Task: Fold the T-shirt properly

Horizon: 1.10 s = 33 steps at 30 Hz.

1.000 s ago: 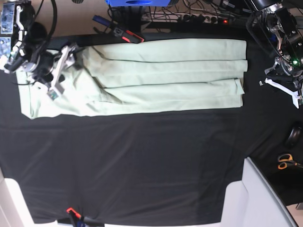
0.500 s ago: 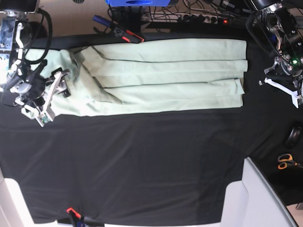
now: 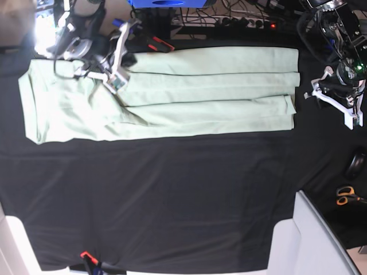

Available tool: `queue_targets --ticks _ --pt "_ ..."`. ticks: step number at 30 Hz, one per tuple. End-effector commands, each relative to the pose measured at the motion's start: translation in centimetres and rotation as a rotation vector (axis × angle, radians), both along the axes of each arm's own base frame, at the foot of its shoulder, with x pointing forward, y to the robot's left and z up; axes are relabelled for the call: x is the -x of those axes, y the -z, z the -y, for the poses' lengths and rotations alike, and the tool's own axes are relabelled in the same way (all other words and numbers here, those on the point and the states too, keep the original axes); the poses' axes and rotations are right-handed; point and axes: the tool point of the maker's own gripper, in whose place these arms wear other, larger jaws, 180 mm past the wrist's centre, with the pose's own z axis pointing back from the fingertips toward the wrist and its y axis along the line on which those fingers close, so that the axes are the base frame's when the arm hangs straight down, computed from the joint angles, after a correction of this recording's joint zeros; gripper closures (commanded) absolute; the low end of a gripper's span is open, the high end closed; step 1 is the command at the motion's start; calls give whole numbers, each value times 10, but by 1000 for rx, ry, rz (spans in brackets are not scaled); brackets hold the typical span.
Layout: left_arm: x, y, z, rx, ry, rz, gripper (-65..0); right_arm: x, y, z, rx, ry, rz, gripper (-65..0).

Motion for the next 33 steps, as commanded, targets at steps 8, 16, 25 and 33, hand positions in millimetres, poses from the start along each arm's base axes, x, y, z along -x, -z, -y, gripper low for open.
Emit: queue_targets --ticks 8,16,25,33 --pt "-4 -14 -18 -99 -5 2 -328 -17 26 31 6 110 -23 -1" --pt "-4 -14 -19 -101 -4 1 -328 -36 40 88 95 186 -29 -1" --pt "-4 -14 -19 -100 -5 0 -328 -48 59 131 130 229 -79 -1" --pt "-4 -13 -17 -96 -4 -1 -328 -60 59 147 140 240 -49 -1"
